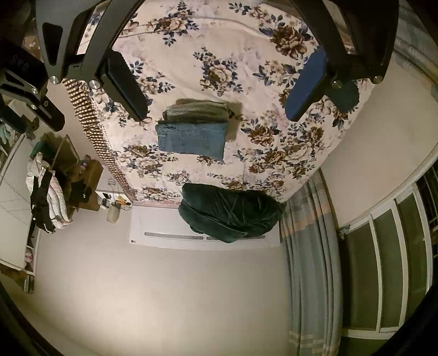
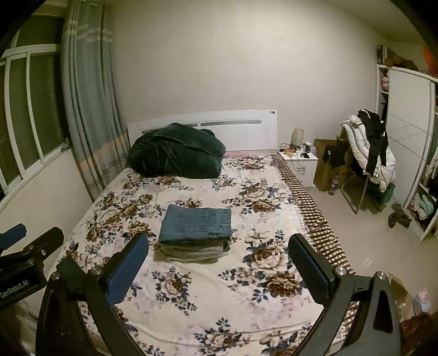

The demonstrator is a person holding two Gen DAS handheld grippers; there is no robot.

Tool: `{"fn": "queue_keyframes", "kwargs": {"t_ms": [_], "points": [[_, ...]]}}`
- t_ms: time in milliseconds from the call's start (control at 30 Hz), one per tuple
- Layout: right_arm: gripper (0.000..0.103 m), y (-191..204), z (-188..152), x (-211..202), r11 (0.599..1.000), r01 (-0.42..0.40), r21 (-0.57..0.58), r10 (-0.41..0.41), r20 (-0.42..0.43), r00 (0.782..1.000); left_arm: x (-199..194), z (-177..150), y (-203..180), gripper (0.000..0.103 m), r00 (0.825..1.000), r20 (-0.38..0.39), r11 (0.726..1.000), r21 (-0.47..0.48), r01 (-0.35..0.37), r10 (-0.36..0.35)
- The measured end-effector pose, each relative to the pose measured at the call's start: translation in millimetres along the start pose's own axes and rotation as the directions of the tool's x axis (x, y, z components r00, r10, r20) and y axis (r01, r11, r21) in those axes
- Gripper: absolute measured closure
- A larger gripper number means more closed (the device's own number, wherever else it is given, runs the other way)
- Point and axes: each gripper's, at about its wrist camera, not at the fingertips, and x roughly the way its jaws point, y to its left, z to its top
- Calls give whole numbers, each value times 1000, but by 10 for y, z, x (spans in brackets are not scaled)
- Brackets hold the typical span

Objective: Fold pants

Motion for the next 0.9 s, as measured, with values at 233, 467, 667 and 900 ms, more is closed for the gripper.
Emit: {"fn": "queue_keyframes", "kwargs": {"t_ms": [233, 467, 667, 900], "points": [[0, 2, 11, 16, 1000, -5, 6, 5, -1, 1000, -8, -9, 7, 0, 1000, 1, 1000, -3, -2, 2], [0, 21, 6, 15, 1000, -8, 6, 8, -2, 1000, -25, -2, 21, 0, 1000, 0, 1000, -4, -5, 5], [0, 41, -10, 8, 1000, -5, 9, 5, -2, 1000, -33, -11, 26, 0, 1000, 5, 1000, -5, -10, 10], [0, 56, -21, 1, 1000, 0, 6, 0, 1, 1000, -45, -8, 20, 0, 1000, 5, 1000, -9, -12, 13]]}}
